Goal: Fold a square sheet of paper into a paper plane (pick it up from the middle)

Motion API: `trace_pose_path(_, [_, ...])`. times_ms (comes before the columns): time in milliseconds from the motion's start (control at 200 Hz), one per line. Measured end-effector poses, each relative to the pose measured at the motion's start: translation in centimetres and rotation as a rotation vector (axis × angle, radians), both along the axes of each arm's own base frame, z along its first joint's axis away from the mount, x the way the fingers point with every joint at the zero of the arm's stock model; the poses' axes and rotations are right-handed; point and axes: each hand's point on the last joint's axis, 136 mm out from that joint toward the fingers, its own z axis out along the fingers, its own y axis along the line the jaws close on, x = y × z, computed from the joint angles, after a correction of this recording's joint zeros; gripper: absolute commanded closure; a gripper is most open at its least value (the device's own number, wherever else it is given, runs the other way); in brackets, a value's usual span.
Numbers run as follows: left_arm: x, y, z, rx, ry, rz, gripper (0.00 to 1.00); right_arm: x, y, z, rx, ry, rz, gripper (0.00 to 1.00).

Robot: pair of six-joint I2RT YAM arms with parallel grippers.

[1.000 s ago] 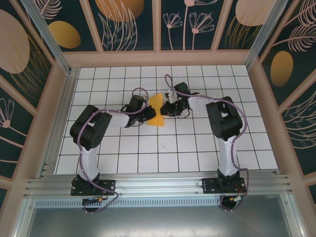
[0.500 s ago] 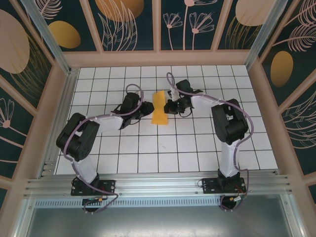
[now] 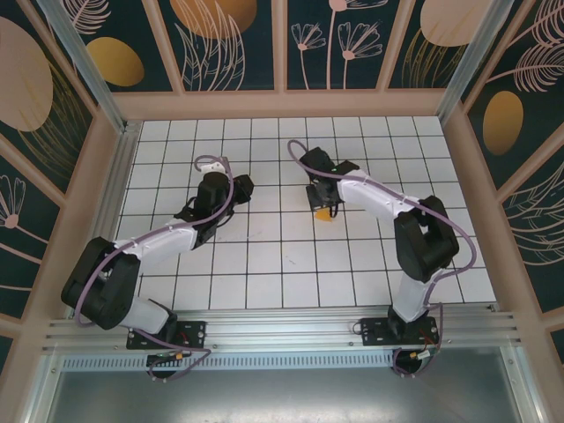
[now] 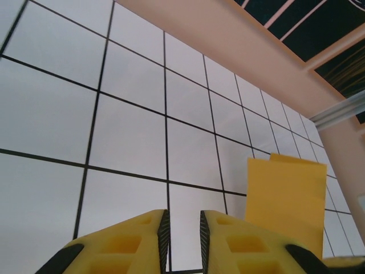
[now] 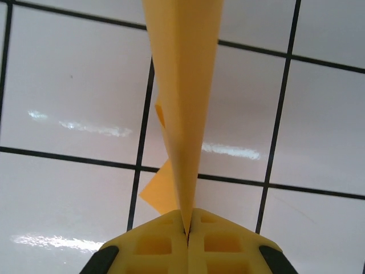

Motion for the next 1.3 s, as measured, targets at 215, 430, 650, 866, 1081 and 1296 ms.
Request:
trace_pose_path(215, [-1.1, 2.9, 1.1, 0.005, -0.033, 0.116, 0.84, -3.0, 4.1, -2.2, -0.115, 0.005, 0.087, 1.00])
trace_pose_path(430, [-1.9, 5.1, 3.2, 0.003, -0.090, 0.205, 0.85, -2.4, 5.5, -1.2, -0.220, -0.052, 0.096, 1.00])
trace_pose_path(650, [-2.0, 5.6, 3.2, 0.011, -0.091, 0.222, 0.84, -0.5, 1.2, 2.7, -0.311, -0.119, 0.029, 1.00])
trace_pose_path(866, [-2.2, 5.7, 2.7, 0.017, -0.083, 0.223, 0.84, -1.3, 1.3, 1.5, -0.368, -0.087, 0.063, 1.00])
trace_pose_path(1081, [-2.3, 6.0, 2.9, 0.023, -0.083, 0.235, 0.84, -3.9, 5.1, -4.4, -0.343, 0.045, 0.151, 0.90])
trace_pose_path(1296, [-2.5, 6.5, 3.8, 0.018, -0.102, 0.253, 0.82, -5.1, 8.7, -5.1, -0.136, 0.115, 0.181, 0.49])
